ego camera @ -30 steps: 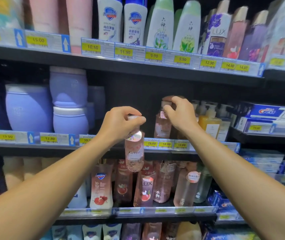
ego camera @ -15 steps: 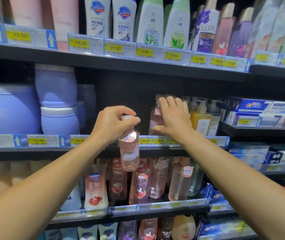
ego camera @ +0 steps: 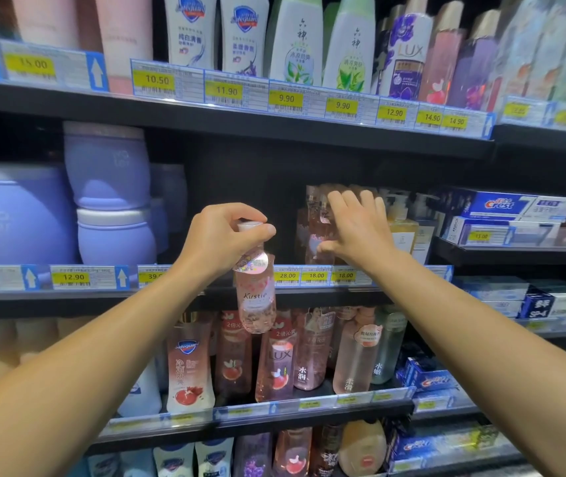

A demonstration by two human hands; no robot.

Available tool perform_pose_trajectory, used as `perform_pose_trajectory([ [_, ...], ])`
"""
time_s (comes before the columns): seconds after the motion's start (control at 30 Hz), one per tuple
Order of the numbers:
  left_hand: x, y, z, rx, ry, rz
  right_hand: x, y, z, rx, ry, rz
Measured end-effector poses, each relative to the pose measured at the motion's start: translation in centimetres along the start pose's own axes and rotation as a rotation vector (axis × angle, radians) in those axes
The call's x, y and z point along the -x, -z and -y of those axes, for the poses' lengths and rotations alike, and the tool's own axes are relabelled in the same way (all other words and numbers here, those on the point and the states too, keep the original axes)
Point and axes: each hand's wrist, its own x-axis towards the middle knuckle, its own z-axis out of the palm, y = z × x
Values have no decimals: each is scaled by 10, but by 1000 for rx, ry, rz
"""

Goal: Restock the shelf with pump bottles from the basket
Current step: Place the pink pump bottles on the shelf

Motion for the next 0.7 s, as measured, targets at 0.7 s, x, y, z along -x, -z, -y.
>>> perform_pose_trajectory([
  [0.7, -2, 1, 1, -17, 22, -1, -16, -2, 8, 88, -39, 151],
])
